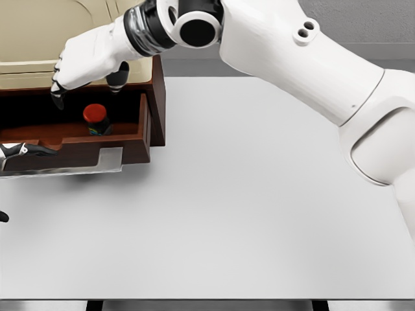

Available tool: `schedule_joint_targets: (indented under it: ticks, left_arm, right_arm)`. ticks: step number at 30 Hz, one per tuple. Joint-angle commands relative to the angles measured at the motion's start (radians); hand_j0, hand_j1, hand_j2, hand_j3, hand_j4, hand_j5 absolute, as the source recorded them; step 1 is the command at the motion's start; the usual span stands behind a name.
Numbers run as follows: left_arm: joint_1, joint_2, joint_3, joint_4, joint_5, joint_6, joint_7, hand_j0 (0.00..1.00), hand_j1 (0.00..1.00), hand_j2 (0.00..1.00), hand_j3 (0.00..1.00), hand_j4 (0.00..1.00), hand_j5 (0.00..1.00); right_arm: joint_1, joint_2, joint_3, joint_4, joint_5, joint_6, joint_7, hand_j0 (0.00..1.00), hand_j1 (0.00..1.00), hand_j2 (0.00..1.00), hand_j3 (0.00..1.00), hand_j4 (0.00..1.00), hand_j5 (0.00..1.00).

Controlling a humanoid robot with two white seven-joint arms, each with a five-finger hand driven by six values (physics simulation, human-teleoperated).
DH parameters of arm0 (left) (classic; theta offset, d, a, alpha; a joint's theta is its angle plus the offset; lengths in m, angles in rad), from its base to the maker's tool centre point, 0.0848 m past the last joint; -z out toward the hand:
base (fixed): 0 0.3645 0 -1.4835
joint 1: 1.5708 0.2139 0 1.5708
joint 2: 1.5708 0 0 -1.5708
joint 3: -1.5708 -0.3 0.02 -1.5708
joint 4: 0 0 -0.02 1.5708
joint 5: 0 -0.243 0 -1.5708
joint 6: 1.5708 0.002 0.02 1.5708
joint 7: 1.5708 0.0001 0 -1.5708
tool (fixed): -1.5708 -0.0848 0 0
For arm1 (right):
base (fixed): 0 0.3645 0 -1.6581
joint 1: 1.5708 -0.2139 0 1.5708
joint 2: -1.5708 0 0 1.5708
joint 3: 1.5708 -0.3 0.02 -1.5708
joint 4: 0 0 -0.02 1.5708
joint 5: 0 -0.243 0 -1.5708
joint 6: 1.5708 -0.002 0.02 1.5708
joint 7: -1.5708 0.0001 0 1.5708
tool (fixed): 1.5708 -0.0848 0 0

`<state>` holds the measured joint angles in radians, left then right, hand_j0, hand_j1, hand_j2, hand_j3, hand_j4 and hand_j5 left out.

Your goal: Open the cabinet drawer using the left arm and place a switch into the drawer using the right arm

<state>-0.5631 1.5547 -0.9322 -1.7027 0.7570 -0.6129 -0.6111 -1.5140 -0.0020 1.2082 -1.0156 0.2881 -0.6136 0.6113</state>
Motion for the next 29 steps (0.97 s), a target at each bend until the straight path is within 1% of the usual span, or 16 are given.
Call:
schedule_joint_targets:
  ticks: [1,2,4,5,7,9,10,11,13,14,15,16,17,19,21,29]
  left_arm:
    - [0.0,0.001,0.001,0.0,0.008,0.002,0.0,1.0,1.0,1.0,1.0,1.0,1.0]
    - [0.0,0.001,0.001,0.0,0.008,0.002,0.0,1.0,1.0,1.0,1.0,1.0,1.0]
    - [0.0,0.001,0.001,0.0,0.008,0.002,0.0,1.0,1.0,1.0,1.0,1.0,1.0]
    - [0.0,0.001,0.001,0.0,0.008,0.002,0.0,1.0,1.0,1.0,1.0,1.0,1.0]
    - [0.0,0.001,0.001,0.0,0.007,0.002,0.0,1.0,1.0,1.0,1.0,1.0,1.0]
    - [0.0,0.001,0.001,-0.002,0.007,0.002,0.0,1.0,1.0,1.0,1.0,1.0,1.0]
    - [0.0,0.001,0.001,-0.002,0.007,0.002,0.0,1.0,1.0,1.0,1.0,1.0,1.0]
    - [0.0,0.001,0.001,-0.002,0.007,0.002,0.0,1.0,1.0,1.0,1.0,1.0,1.0]
    - [0.0,-0.001,0.001,-0.003,0.007,0.002,0.0,1.0,1.0,1.0,1.0,1.0,1.0]
    - [0.0,-0.002,0.001,-0.006,0.007,0.002,0.0,1.0,1.0,1.0,1.0,1.0,1.0]
    - [0.0,-0.004,0.001,-0.006,0.007,0.002,0.0,1.0,1.0,1.0,1.0,1.0,1.0]
    - [0.0,-0.008,0.001,-0.008,0.005,0.002,0.0,1.0,1.0,1.0,1.0,1.0,1.0]
    - [0.002,-0.015,0.003,-0.011,0.002,0.002,0.0,1.0,1.0,1.0,1.0,1.0,1.0]
    - [0.002,-0.03,0.009,-0.029,-0.036,0.002,0.0,1.0,1.0,1.0,1.0,1.0,1.0]
    - [0.002,-0.059,0.01,-0.035,-0.051,0.002,0.0,1.0,1.0,1.0,1.0,1.0,1.0]
    - [0.002,-0.058,0.007,-0.043,-0.051,0.002,0.0,1.0,1.0,1.0,1.0,1.0,1.0]
  right_arm:
    - [0.0,0.002,-0.002,-0.003,0.003,0.003,0.0,1.0,1.0,1.0,1.0,1.0,1.0]
    - [-0.002,0.002,-0.004,-0.009,0.003,0.003,0.0,1.0,1.0,1.0,1.0,1.0,1.0]
    - [-0.003,-0.003,-0.013,-0.064,-0.001,0.003,0.0,1.0,1.0,1.0,1.0,1.0,1.0]
    - [0.002,-0.044,-0.021,-0.126,-0.009,0.003,0.0,1.0,1.0,1.0,1.0,1.0,1.0]
    - [0.038,-0.225,-0.094,-0.385,-0.012,0.003,0.0,1.0,1.0,1.0,1.0,1.0,1.0]
    - [0.083,-0.397,-0.15,-0.604,-0.035,0.003,0.0,1.0,1.0,1.0,1.0,1.0,1.0]
    - [0.107,-0.506,-0.18,-0.678,-0.081,0.003,0.0,1.0,1.0,1.0,1.0,1.0,1.0]
    - [0.155,-0.602,-0.258,-0.698,-0.141,0.003,0.0,1.0,1.0,1.0,1.0,1.0,1.0]
    - [0.284,-0.806,-0.386,-0.698,-0.237,0.003,0.0,1.0,1.0,1.0,1.0,1.0,1.0]
    - [0.356,-0.875,-0.435,-0.696,-0.242,0.003,0.0,1.0,1.0,1.0,1.0,1.0,1.0]
    - [0.483,-0.946,-0.512,-0.696,-0.242,0.003,0.0,1.0,1.0,1.0,1.0,1.0,1.0]
    - [0.592,-0.98,-0.575,-0.698,-0.241,0.003,0.0,1.0,1.0,1.0,1.0,1.0,1.0]
    - [0.675,-0.984,-0.613,-0.696,-0.241,0.003,0.0,1.0,1.0,1.0,1.0,1.0,1.0]
    - [0.744,-0.986,-0.613,-0.698,-0.239,0.003,0.0,1.0,1.0,1.0,1.0,1.0,1.0]
    - [0.765,-0.986,-0.613,-0.699,-0.237,0.003,0.0,1.0,1.0,1.0,1.0,1.0,1.0]
    - [0.781,-0.986,-0.607,-0.713,-0.237,0.003,0.0,1.0,1.0,1.0,1.0,1.0,1.0]
